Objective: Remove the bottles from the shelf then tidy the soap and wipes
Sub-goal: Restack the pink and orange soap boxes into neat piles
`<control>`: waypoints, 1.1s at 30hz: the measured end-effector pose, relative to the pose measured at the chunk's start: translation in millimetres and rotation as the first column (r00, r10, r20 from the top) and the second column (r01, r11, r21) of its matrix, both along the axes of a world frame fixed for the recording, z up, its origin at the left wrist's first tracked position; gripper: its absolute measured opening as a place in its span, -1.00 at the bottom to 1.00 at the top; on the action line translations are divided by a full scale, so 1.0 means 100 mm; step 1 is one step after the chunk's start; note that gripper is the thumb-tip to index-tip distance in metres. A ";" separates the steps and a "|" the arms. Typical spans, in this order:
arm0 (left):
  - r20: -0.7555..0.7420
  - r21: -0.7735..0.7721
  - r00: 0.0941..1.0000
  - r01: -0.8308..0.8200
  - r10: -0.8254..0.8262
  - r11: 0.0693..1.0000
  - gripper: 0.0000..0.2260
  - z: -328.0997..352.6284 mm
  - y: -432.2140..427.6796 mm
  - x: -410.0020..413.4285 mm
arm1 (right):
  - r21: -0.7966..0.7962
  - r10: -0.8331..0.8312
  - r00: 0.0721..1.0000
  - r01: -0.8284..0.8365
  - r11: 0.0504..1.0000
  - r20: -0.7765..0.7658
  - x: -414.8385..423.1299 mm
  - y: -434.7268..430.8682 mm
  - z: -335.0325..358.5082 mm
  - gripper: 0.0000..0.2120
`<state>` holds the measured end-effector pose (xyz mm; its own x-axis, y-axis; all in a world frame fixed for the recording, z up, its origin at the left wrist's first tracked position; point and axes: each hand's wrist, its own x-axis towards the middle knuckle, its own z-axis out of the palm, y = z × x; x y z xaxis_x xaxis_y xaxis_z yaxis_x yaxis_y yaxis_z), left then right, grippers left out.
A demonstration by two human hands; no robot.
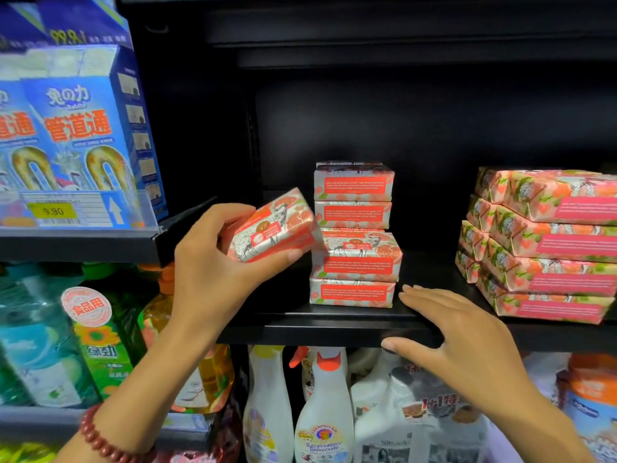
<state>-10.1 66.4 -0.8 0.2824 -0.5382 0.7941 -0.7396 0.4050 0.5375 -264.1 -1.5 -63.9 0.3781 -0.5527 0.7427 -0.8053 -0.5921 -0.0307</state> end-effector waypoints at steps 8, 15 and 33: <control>0.137 0.155 0.969 0.183 -0.205 0.971 -0.43 0.36 -0.25 -0.44 | 0.141 0.022 0.999 -0.027 0.990 0.030 0.00 0.05 0.06 -0.33; 0.258 0.090 0.948 0.171 -0.189 0.981 -0.44 0.29 -0.37 -0.51 | 0.108 -0.015 1.000 0.013 0.994 0.014 0.00 0.05 0.04 -0.33; 0.349 -0.090 0.935 0.103 -0.066 0.991 -0.59 0.14 -0.39 -0.41 | 0.242 0.151 0.988 -0.150 0.959 0.014 -0.07 0.14 0.14 -0.30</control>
<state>-51.1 27.9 13.7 -0.0619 -0.4566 0.8875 -0.8323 0.5144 0.2066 -270.7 12.2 -50.2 0.4736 -0.6521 0.5920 -0.7079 -0.6818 -0.1847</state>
